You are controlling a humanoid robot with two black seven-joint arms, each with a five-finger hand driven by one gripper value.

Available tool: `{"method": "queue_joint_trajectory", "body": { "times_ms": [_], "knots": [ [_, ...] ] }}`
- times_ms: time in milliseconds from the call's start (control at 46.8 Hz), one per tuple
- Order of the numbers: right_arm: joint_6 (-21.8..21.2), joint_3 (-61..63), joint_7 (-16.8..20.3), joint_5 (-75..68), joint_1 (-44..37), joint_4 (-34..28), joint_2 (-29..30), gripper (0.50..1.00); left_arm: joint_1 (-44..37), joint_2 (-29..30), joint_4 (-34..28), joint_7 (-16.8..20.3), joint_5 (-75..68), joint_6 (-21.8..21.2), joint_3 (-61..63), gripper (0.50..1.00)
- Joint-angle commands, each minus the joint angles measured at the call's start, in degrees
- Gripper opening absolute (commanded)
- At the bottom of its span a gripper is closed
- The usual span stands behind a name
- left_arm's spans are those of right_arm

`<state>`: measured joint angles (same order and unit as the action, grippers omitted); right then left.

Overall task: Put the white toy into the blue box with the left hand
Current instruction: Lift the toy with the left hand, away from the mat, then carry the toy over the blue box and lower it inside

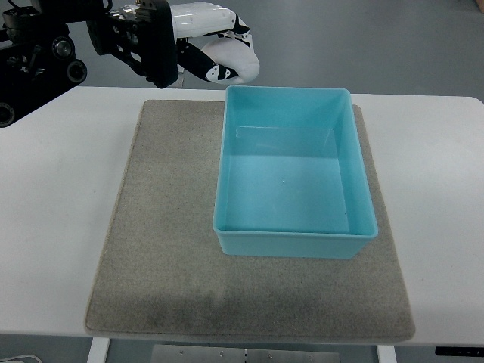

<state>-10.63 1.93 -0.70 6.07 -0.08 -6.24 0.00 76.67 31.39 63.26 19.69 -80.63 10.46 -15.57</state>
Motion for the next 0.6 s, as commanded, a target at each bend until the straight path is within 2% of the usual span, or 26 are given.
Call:
{"method": "queue_joint_trajectory", "body": {
  "times_ms": [0,578],
  "knots": [
    [0.0,0.0,0.0,0.0,0.0,0.0,0.0,0.936,-0.5,-1.5,0.6,0.0,-0.1,0.1,0.3,0.5],
    [0.0,0.0,0.0,0.0,0.0,-0.1,0.0,0.936,-3.1,-9.4,-0.1,-0.1,-0.3,0.3,4.7,0.5]
  ]
}}
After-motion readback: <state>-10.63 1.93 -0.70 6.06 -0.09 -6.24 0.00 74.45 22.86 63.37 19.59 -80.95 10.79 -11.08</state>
